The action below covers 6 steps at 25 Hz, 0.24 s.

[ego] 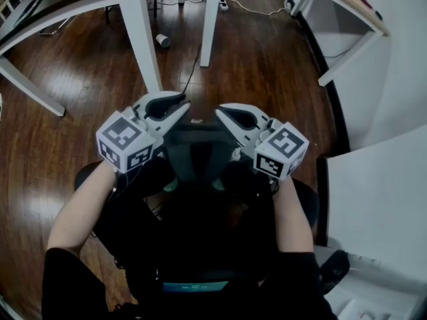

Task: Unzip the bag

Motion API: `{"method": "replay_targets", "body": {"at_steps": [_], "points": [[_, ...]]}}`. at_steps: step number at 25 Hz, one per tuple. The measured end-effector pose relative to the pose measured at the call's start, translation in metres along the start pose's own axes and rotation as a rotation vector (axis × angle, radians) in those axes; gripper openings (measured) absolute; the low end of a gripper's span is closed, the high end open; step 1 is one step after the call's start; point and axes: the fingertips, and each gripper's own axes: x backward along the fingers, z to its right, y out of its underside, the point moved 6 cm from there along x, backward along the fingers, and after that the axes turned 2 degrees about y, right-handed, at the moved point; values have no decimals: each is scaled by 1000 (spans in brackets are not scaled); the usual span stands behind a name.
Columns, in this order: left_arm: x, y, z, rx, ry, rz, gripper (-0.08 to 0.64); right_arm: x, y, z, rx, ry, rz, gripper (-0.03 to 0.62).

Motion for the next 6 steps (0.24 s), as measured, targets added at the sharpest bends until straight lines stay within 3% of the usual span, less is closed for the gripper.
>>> {"method": "replay_targets", "body": {"at_steps": [6], "points": [[-2,5,2,-1,18,-19,66,-3,1,-2,0,-10,-10,11]]}}
